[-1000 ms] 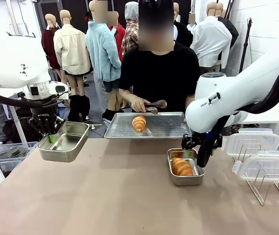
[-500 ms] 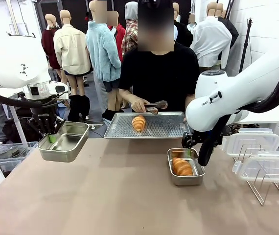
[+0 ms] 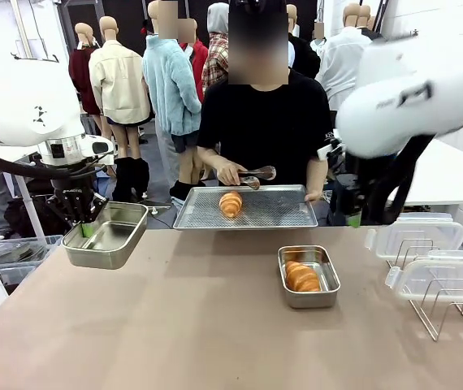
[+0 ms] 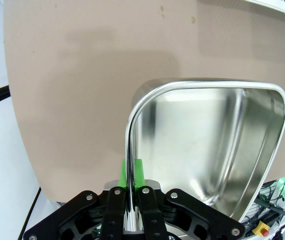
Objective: Place the bread in airtight containers.
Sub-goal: Once an object is inside an Airtight Container , place the container in the center of the table.
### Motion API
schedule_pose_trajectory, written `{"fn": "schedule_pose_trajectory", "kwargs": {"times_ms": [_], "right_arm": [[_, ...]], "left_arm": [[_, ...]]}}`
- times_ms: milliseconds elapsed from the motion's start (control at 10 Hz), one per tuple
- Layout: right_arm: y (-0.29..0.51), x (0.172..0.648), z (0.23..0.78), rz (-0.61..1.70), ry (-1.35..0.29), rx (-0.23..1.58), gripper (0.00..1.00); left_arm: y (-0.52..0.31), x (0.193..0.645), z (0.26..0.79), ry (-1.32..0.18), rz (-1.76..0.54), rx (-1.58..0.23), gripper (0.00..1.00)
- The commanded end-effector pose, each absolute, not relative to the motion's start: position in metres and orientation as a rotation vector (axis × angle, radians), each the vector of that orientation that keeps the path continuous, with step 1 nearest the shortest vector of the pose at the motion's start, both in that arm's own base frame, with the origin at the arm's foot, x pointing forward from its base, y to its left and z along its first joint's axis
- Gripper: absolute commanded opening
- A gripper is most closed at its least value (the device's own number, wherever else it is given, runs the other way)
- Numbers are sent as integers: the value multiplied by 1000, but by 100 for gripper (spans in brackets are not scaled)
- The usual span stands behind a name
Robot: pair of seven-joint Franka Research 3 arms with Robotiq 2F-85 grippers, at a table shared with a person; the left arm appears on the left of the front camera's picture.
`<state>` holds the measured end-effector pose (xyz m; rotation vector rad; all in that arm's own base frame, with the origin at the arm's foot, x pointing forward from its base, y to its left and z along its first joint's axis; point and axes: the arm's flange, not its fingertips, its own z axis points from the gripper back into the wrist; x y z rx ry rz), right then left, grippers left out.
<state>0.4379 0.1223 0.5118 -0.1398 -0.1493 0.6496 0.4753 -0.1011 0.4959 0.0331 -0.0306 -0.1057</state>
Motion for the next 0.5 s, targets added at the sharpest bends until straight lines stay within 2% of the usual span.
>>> {"fn": "schedule_pose_trajectory", "kwargs": {"times_ms": [0,100,200,300,400], "right_arm": [[69,450,535,929,-154,-217,100],[122,438,512,650,-149,-140,100],[122,438,512,650,-149,-140,100],[85,436,535,788,-122,-162,100],[67,431,538,1326,-68,-33,100]], "left_arm": [[-99,476,499,-47,-122,31,0],[-99,476,499,-47,-122,31,0],[-99,476,499,-47,-122,31,0],[-99,476,499,-47,-122,31,0],[-99,476,499,-47,-122,31,0]]}}
